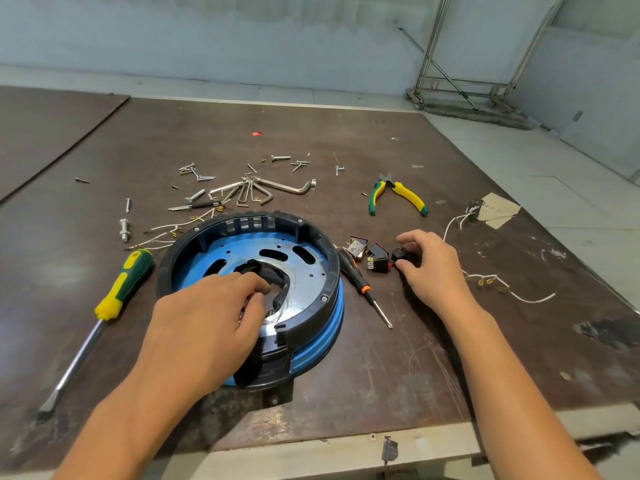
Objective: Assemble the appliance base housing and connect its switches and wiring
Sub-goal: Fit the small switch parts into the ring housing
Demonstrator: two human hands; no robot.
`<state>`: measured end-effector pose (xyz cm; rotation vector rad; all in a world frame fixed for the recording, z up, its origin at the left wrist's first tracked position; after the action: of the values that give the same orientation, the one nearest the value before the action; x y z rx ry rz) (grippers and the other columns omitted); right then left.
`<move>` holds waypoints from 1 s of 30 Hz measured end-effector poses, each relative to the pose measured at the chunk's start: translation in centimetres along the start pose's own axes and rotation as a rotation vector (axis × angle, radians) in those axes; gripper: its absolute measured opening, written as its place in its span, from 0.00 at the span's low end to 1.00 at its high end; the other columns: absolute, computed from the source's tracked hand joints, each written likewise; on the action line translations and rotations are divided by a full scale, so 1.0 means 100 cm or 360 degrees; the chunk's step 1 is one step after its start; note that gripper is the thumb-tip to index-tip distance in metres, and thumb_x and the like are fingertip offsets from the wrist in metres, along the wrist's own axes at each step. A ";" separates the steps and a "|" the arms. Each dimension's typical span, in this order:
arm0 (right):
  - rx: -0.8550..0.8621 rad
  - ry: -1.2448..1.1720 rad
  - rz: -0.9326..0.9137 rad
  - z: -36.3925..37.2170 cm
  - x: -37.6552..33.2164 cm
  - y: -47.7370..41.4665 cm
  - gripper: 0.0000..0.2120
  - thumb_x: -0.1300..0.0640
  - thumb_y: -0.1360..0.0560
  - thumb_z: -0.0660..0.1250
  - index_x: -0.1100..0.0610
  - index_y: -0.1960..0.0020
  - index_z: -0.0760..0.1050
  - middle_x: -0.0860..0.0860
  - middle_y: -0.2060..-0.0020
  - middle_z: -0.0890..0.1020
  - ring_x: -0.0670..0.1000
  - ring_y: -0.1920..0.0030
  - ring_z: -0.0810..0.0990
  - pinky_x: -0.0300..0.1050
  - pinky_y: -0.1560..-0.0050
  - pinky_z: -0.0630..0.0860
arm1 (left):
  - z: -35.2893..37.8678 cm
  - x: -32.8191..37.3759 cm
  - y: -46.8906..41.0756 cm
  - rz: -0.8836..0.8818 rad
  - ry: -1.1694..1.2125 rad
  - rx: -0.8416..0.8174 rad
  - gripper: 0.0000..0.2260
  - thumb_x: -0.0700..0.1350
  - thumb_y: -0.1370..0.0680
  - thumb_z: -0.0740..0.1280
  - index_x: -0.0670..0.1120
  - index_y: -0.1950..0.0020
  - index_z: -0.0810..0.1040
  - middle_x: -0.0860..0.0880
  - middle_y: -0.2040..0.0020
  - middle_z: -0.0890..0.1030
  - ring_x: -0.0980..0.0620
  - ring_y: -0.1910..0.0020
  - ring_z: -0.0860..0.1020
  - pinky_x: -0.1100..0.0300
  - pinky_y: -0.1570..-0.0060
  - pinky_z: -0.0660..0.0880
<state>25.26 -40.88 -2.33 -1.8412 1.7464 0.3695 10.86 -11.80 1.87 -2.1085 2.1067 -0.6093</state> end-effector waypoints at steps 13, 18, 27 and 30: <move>0.0033 -0.0666 0.0108 -0.012 -0.008 0.001 0.12 0.60 0.21 0.68 0.58 0.38 0.80 0.51 0.53 0.85 0.49 0.52 0.83 0.47 0.47 0.80 | 0.001 0.001 -0.001 -0.0004 0.0051 -0.0057 0.11 0.55 0.21 0.58 0.63 0.43 0.77 0.65 0.63 0.73 0.63 0.66 0.69 0.66 0.76 0.63; -0.0568 -0.1895 0.0064 -0.011 -0.059 0.024 0.13 0.59 0.21 0.63 0.58 0.38 0.79 0.57 0.55 0.85 0.50 0.60 0.81 0.42 0.57 0.77 | -0.002 0.001 -0.001 0.0000 0.0174 -0.0103 0.12 0.58 0.20 0.56 0.64 0.40 0.74 0.68 0.67 0.70 0.67 0.69 0.68 0.66 0.75 0.64; -0.0861 -0.1736 -0.0235 0.000 -0.118 0.059 0.14 0.55 0.19 0.63 0.58 0.37 0.80 0.58 0.55 0.84 0.51 0.58 0.79 0.41 0.56 0.76 | -0.024 -0.006 0.000 0.0034 0.1280 0.0164 0.15 0.49 0.26 0.73 0.59 0.40 0.78 0.58 0.53 0.83 0.55 0.53 0.82 0.62 0.54 0.78; -0.0946 -0.1502 -0.0362 0.010 -0.139 0.074 0.11 0.56 0.18 0.64 0.54 0.39 0.82 0.59 0.52 0.84 0.48 0.58 0.78 0.45 0.54 0.74 | -0.033 0.002 0.001 0.0178 0.1307 0.0201 0.17 0.49 0.26 0.74 0.57 0.38 0.79 0.58 0.51 0.83 0.54 0.50 0.82 0.68 0.51 0.75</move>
<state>16.71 -28.83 3.13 -1.7292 0.8013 1.4926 9.57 -11.31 4.92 -1.8198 2.4056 -1.7711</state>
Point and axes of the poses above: each hand's wrist, its own y-axis away from the middle knuckle, its own z-axis out of the palm, x = y × z, the point moved 6 cm from there along -y, towards the middle knuckle
